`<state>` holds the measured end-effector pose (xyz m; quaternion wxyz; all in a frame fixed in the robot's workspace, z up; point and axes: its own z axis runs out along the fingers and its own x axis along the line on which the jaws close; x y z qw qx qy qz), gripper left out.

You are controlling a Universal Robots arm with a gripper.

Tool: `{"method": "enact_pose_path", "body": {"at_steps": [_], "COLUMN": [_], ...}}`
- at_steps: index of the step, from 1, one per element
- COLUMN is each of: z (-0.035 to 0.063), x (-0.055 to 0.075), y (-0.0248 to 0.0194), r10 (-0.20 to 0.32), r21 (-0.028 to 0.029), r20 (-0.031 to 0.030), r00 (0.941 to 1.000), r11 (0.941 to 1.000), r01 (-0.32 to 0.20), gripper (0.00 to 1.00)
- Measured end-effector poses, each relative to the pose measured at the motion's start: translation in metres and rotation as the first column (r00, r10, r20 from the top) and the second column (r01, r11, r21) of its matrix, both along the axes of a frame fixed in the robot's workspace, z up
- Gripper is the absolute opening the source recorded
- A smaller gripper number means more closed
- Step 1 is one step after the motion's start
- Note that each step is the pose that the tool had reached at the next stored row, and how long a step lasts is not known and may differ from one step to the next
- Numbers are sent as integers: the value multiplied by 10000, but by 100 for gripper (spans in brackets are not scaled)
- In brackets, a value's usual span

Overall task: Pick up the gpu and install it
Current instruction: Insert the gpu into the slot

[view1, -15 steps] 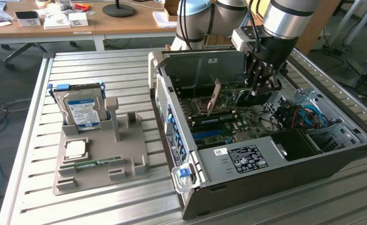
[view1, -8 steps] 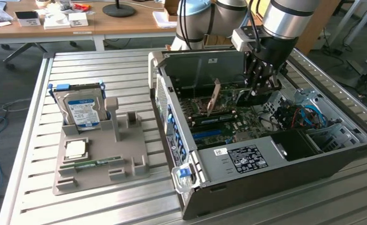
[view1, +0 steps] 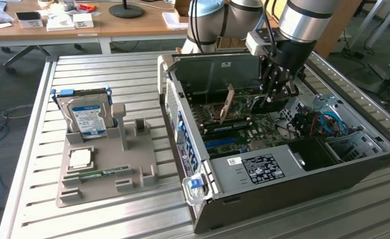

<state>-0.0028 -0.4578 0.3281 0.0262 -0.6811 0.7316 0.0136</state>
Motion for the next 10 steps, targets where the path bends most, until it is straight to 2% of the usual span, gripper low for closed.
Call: {"method": "enact_pose_path", "body": {"at_steps": [10], "z": [-10], "x": [-2], "y": [0], "r10": [-1], "r21": [-1], "r20": [0], "r00": [10000], "r11": [10000], "r01": [1], "gripper": [27]}}
